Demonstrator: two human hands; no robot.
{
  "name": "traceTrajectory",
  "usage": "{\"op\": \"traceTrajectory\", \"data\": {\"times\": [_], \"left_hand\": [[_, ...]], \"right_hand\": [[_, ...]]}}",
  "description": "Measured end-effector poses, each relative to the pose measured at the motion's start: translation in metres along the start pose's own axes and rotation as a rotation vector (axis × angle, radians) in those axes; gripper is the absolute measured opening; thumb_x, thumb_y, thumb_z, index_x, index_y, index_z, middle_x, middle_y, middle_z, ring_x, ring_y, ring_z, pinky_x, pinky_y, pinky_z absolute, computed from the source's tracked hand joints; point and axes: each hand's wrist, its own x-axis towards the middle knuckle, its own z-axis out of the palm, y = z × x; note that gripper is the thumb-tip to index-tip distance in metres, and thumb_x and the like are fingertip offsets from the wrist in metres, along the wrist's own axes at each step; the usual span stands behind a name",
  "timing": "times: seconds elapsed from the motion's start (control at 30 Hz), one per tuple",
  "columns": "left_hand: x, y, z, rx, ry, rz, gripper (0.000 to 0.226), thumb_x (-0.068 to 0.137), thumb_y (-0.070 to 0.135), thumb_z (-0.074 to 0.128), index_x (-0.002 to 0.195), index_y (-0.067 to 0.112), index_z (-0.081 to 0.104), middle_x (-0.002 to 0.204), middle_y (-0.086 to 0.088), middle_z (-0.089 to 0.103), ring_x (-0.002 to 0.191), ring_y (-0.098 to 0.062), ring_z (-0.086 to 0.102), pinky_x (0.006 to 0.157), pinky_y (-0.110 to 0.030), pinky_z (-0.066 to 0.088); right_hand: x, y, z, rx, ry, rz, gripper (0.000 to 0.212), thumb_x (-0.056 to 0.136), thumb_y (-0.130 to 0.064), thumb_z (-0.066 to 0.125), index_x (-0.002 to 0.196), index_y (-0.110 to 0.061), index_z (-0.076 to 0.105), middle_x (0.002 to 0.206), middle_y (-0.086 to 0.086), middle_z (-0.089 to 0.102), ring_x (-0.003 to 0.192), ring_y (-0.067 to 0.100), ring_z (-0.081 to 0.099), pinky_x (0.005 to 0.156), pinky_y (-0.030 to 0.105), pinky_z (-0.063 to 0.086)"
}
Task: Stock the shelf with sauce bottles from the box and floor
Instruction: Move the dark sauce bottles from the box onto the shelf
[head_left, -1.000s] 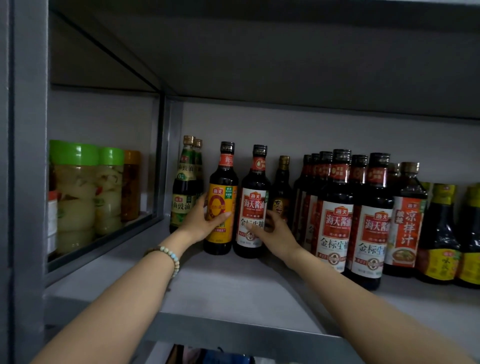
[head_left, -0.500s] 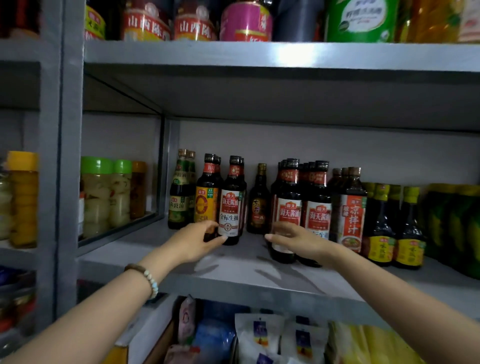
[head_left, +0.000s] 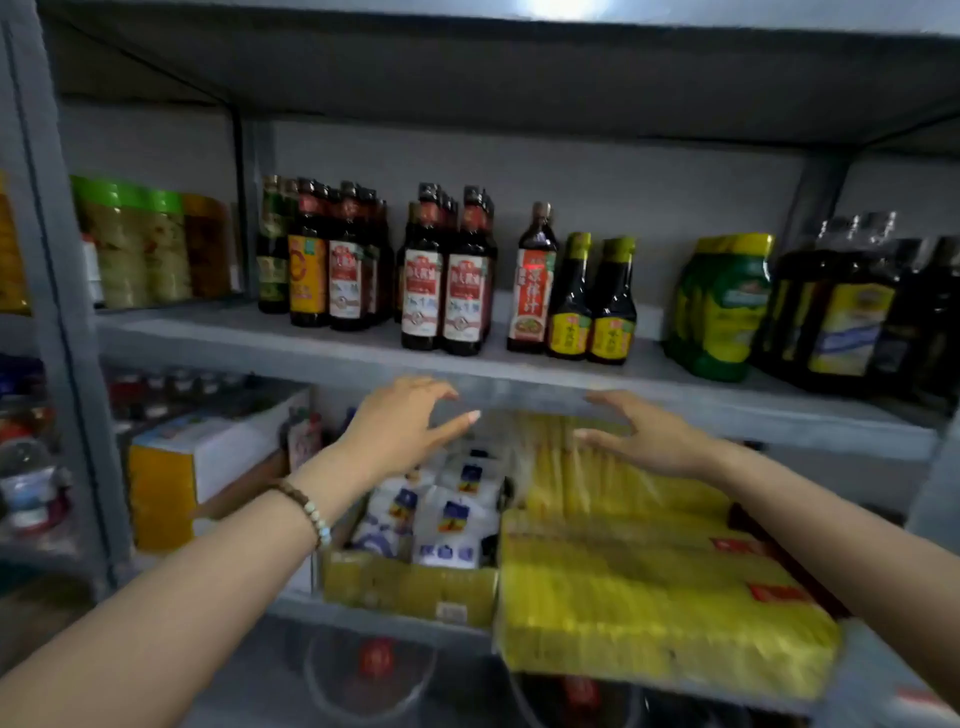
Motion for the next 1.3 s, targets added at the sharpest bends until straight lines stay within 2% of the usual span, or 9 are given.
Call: {"op": "traceTrajectory", "data": {"times": [0.3,0.5,0.63,0.7,0.83,0.93,1.03,1.17,1.3], "left_hand": [[-0.059,0.096,0.097,-0.049,-0.224,0.071,0.052,0.088,0.063,0.038,0.115,0.022,0.058,0.12,-0.003,0.06,0.113,-0.023,0.052,0.08,-0.035,0.045],[-0.104,0.125,0.196,-0.162,-0.461,0.085,0.053,0.088,0.06,0.042,0.116,0.019,0.06,0.119,-0.005,0.062,0.112,-0.026,0.054,0.087,-0.039,0.047],[-0.159,0.131,0.268,-0.204,-0.633,0.066,0.051,0.088,0.064,0.038,0.105,0.022,0.061,0.1,0.004,0.062,0.089,-0.018,0.06,0.059,-0.031,0.043],[-0.192,0.13,0.304,-0.198,-0.726,0.042,0.05,0.089,0.063,0.038,0.103,0.021,0.06,0.096,0.002,0.062,0.08,-0.015,0.056,0.055,-0.029,0.039],[-0.263,0.123,0.377,-0.274,-0.928,-0.064,0.041,0.09,0.055,0.044,0.103,0.019,0.061,0.099,-0.001,0.065,0.085,-0.017,0.059,0.068,-0.032,0.047],[-0.311,0.12,0.431,-0.344,-1.021,-0.158,0.039,0.092,0.048,0.047,0.103,0.012,0.061,0.105,-0.008,0.065,0.092,-0.024,0.06,0.08,-0.039,0.05],[-0.35,0.114,0.488,-0.239,-1.024,-0.161,0.047,0.092,0.054,0.042,0.112,0.015,0.057,0.108,-0.006,0.065,0.094,-0.024,0.06,0.079,-0.036,0.05],[-0.393,0.106,0.566,-0.257,-1.019,-0.281,0.057,0.09,0.058,0.041,0.13,0.016,0.047,0.124,-0.005,0.06,0.107,-0.022,0.058,0.084,-0.033,0.048],[-0.444,0.103,0.647,-0.337,-1.022,-0.333,0.063,0.089,0.054,0.047,0.139,0.016,0.038,0.13,-0.006,0.055,0.113,-0.022,0.053,0.088,-0.034,0.048]], "right_hand": [[-0.107,0.093,0.033,0.025,-0.094,0.099,0.068,0.09,-0.043,0.056,0.146,-0.016,0.029,0.154,0.006,0.029,0.141,0.02,0.026,0.11,0.027,0.021],[-0.167,0.15,0.113,0.107,-0.225,0.288,0.066,0.091,-0.044,0.055,0.146,-0.021,0.028,0.153,0.002,0.029,0.138,0.021,0.031,0.106,0.03,0.028],[-0.211,0.178,0.188,0.171,-0.316,0.398,0.066,0.09,-0.038,0.059,0.145,-0.015,0.031,0.15,0.007,0.034,0.135,0.022,0.036,0.102,0.023,0.028],[-0.236,0.192,0.229,0.203,-0.361,0.447,0.064,0.09,-0.035,0.059,0.144,-0.014,0.031,0.15,0.008,0.034,0.134,0.024,0.035,0.1,0.021,0.027],[-0.281,0.218,0.315,0.314,-0.44,0.523,0.053,0.089,-0.03,0.062,0.137,-0.016,0.041,0.135,0.012,0.048,0.12,0.029,0.047,0.092,0.027,0.036],[-0.309,0.241,0.382,0.333,-0.492,0.527,0.047,0.088,-0.026,0.064,0.129,-0.011,0.049,0.128,0.013,0.052,0.12,0.032,0.049,0.097,0.029,0.037],[-0.324,0.272,0.45,0.356,-0.583,0.549,0.053,0.087,-0.029,0.065,0.133,-0.012,0.046,0.131,0.014,0.051,0.121,0.031,0.05,0.102,0.037,0.039],[-0.336,0.313,0.538,0.371,-0.598,0.604,0.061,0.085,-0.033,0.067,0.136,-0.013,0.041,0.137,0.01,0.047,0.123,0.025,0.047,0.096,0.023,0.036],[-0.352,0.35,0.63,0.492,-0.576,0.68,0.065,0.083,-0.039,0.068,0.138,-0.019,0.04,0.138,0.005,0.046,0.125,0.022,0.046,0.102,0.028,0.038]]}}
